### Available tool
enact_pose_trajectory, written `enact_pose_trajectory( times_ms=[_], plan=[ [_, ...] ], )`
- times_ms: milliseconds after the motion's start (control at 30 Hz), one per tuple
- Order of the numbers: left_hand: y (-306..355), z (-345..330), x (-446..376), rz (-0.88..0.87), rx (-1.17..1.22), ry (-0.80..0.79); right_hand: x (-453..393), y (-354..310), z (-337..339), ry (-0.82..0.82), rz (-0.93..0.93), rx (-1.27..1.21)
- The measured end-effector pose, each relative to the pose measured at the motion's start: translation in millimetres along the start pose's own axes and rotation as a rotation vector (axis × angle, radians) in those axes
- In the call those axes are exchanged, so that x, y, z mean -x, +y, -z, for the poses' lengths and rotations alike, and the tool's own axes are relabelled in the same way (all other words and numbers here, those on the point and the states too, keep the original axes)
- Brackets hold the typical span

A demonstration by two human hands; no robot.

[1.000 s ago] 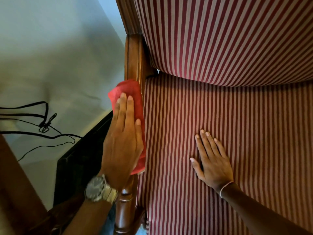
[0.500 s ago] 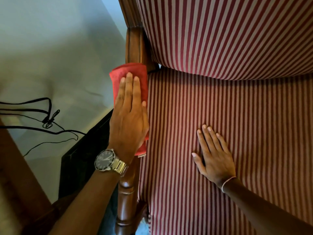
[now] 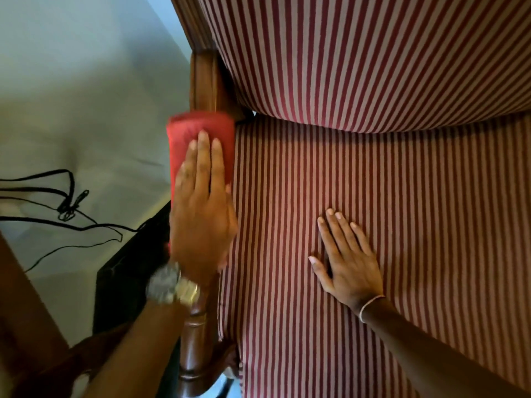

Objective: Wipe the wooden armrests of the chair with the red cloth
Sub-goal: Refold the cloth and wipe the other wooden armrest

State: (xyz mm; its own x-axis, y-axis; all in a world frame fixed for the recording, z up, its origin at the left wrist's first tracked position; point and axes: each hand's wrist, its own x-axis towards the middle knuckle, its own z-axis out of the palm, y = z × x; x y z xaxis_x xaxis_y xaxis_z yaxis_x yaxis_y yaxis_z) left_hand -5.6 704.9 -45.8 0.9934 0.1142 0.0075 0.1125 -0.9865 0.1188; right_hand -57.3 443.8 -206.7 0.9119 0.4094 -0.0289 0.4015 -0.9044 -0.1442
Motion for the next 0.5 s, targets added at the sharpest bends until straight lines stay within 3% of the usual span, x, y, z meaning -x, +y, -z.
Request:
enact_pose_trajectory(
  times_ms=[167, 300, 433, 500],
  plan=[
    [-7, 1, 100, -0.103, -0.108, -0.135, 4, 1, -3, 0.004, -0.02, -0.037],
    [-4, 3, 37, -0.12, -0.058, -0.066, 2, 0, -5, 0.0, -0.022, -0.045],
    [6, 6, -71, -0.015, -0.017, -0.004, 3, -2, -2, -0.003, -0.024, -0.058],
    [6, 5, -75, -0.013, 0.005, 0.005, 3, -1, 0, -0.004, -0.026, -0.057]
  ],
)
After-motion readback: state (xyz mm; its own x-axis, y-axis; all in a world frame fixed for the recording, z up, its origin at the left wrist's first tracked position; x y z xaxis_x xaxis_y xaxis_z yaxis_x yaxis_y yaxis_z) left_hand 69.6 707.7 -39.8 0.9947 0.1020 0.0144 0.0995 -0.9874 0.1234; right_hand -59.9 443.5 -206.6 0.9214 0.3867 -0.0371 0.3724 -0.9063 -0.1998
